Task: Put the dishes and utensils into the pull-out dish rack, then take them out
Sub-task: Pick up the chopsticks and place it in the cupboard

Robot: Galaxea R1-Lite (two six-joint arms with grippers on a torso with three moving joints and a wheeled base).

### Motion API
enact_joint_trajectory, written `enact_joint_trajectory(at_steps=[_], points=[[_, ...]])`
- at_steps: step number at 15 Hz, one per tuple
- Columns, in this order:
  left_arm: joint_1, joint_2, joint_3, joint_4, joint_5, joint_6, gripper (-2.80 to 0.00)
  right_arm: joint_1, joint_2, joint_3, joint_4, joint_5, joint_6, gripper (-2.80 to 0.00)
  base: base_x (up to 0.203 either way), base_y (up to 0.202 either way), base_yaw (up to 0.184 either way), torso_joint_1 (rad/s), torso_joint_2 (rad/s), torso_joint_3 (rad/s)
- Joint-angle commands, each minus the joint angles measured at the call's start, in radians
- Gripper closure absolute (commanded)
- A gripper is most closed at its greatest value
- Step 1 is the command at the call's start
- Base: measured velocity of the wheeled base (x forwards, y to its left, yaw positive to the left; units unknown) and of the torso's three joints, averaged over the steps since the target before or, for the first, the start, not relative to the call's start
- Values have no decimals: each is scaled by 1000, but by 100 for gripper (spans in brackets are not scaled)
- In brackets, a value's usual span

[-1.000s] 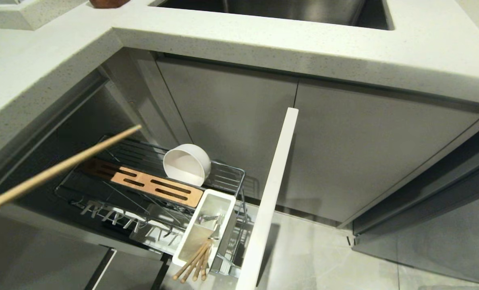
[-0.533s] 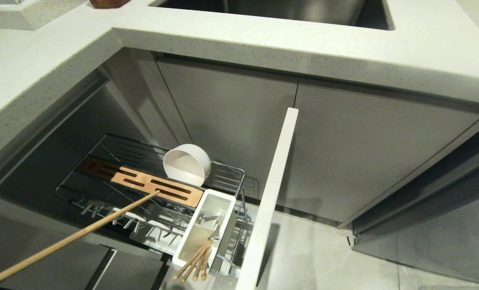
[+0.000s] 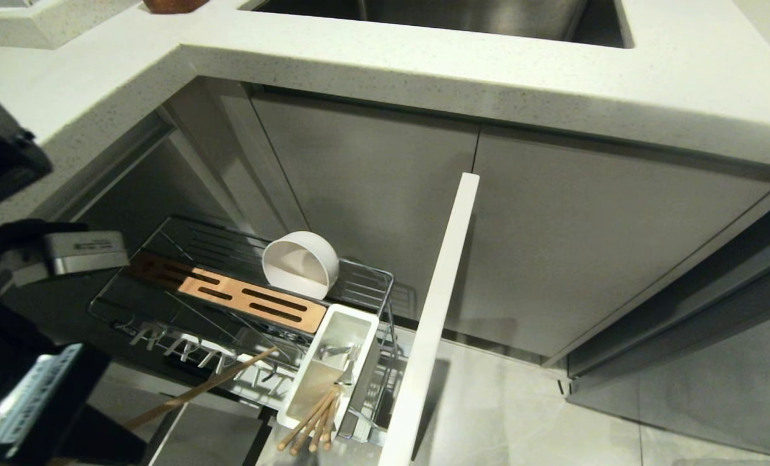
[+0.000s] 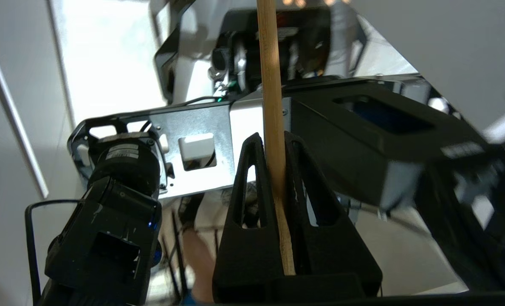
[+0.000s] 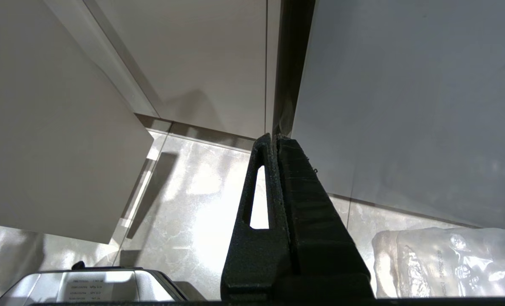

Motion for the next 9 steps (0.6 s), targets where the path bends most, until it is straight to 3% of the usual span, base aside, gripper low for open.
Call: enact_joint_trajectory(at_steps=[1, 9], points=[[8, 98, -2, 8, 0, -5, 0, 1, 1, 3, 0, 0, 0, 0, 0, 0, 0, 0, 0, 0], [13, 275, -14, -45, -22, -6, 0, 1, 0, 2, 0, 0, 1, 0, 0, 0, 0, 0, 0, 0]])
